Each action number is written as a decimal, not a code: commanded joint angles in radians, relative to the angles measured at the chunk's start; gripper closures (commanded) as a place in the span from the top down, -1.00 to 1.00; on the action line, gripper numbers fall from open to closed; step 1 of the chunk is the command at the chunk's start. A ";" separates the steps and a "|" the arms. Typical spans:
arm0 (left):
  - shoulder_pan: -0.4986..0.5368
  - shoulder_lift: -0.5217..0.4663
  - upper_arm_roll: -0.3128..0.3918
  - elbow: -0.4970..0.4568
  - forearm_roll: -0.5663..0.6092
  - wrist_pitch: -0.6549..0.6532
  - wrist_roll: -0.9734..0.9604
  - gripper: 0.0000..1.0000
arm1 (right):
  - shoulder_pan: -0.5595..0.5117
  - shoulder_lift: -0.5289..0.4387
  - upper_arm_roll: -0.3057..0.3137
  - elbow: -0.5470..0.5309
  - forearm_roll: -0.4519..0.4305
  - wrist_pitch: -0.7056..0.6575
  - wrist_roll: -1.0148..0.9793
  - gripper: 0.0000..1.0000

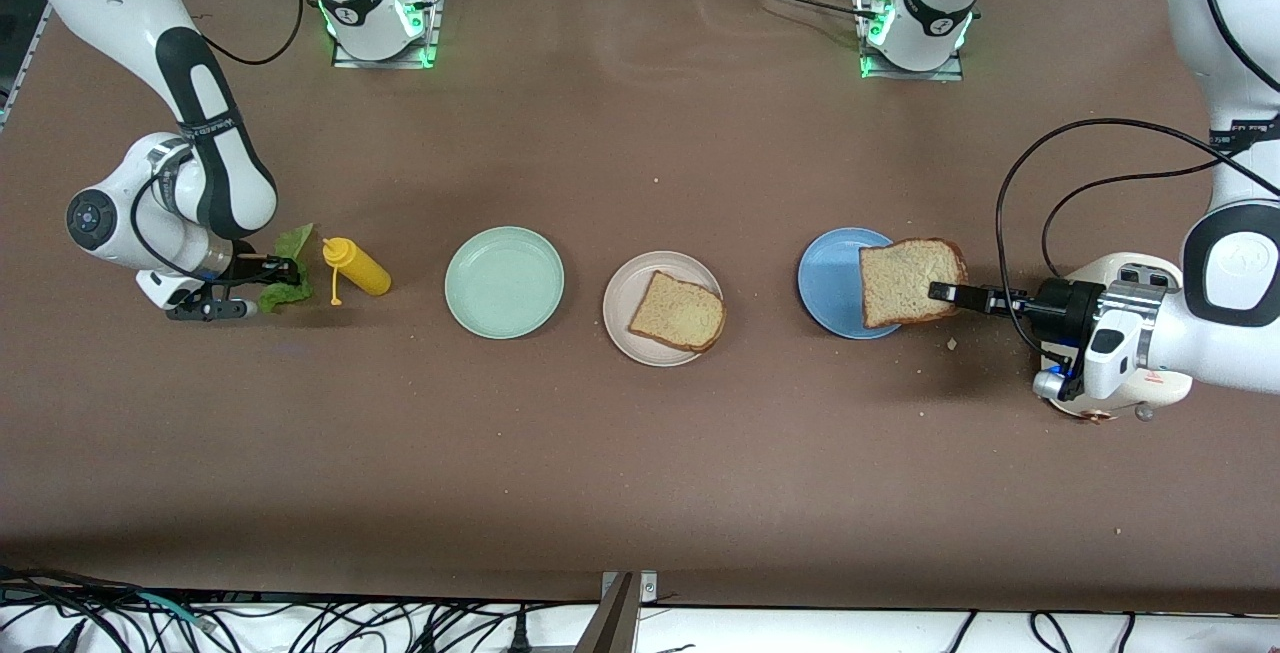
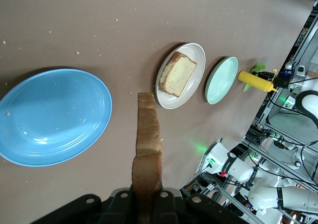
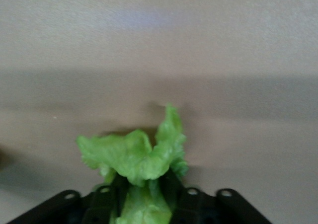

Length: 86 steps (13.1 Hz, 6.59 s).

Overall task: Make sandwich in beige plate with both arms
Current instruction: 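Lift the lettuce and carry it to the beige plate with the right gripper, then lay the lettuce on the bread and open the right gripper, then withdraw the right gripper while the left gripper carries the bread to the plate, then lower the bread onto the lettuce and open the left gripper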

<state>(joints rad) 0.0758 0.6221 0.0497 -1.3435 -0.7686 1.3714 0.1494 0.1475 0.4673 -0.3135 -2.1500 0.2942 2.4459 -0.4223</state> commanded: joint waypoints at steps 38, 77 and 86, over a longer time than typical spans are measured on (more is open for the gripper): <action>0.005 0.019 0.001 0.004 -0.069 -0.008 0.021 -1.00 | 0.322 0.352 0.639 0.659 0.089 0.171 2.056 -1.00; -0.427 0.057 -0.001 -0.120 -0.311 0.417 0.130 -1.00 | -0.161 -0.297 0.340 0.479 -0.331 -0.665 0.468 0.98; -0.470 0.116 -0.001 -0.132 -0.348 0.483 0.148 -1.00 | -0.161 -0.300 0.338 0.483 -0.343 -0.674 0.459 0.99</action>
<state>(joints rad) -0.3799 0.7335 0.0365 -1.4682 -1.0769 1.8387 0.2820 -0.0109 0.2033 0.0218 -1.6307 -0.0304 1.7628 0.0562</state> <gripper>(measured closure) 0.912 0.004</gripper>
